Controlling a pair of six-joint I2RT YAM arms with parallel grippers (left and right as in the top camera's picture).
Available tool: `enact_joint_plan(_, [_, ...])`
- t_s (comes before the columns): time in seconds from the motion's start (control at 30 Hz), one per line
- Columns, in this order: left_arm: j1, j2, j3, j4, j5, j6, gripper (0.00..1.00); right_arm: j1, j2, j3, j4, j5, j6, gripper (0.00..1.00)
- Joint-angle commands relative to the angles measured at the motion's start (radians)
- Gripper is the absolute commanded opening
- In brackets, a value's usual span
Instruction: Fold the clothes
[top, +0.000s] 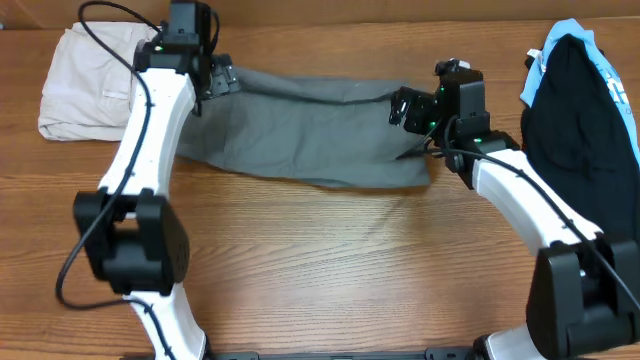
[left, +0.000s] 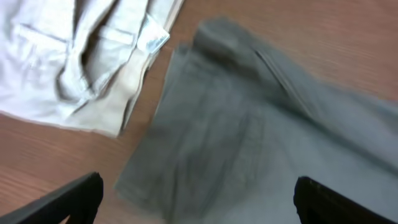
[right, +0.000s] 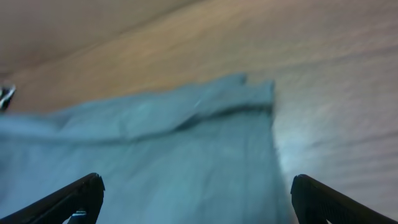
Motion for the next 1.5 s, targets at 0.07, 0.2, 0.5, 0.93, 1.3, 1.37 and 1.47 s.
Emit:
enact_joint_plan(0.07, [-0.001,-0.063,0.028,-0.091,0.072,0.085,1.00,0.029,0.070,0.012,-0.074,-0.137,-0.121,1.00])
enact_joint_plan(0.2, [-0.001,-0.055,0.026,-0.086,0.073,0.084,1.00,0.046,0.143,0.013,-0.070,-0.138,-0.127,1.00])
enact_joint_plan(0.5, [-0.003,-0.048,0.024,-0.082,0.082,0.084,1.00,0.049,0.200,0.012,-0.114,-0.129,-0.143,0.95])
enact_joint_plan(0.93, [-0.015,-0.048,0.023,-0.096,0.124,0.084,1.00,0.048,0.283,0.011,-0.304,-0.060,-0.057,0.96])
enact_joint_plan(1.3, [-0.027,-0.048,0.017,-0.100,0.124,0.084,1.00,0.013,0.283,0.011,-0.495,0.052,0.059,1.00])
enact_joint_plan(1.37, [-0.030,-0.048,0.014,-0.099,0.125,0.084,1.00,-0.007,0.283,0.012,-0.521,0.053,0.071,1.00])
enact_joint_plan(1.47, [-0.036,-0.048,0.012,-0.099,0.125,0.084,1.00,-0.040,0.283,0.012,-0.560,0.056,0.070,1.00])
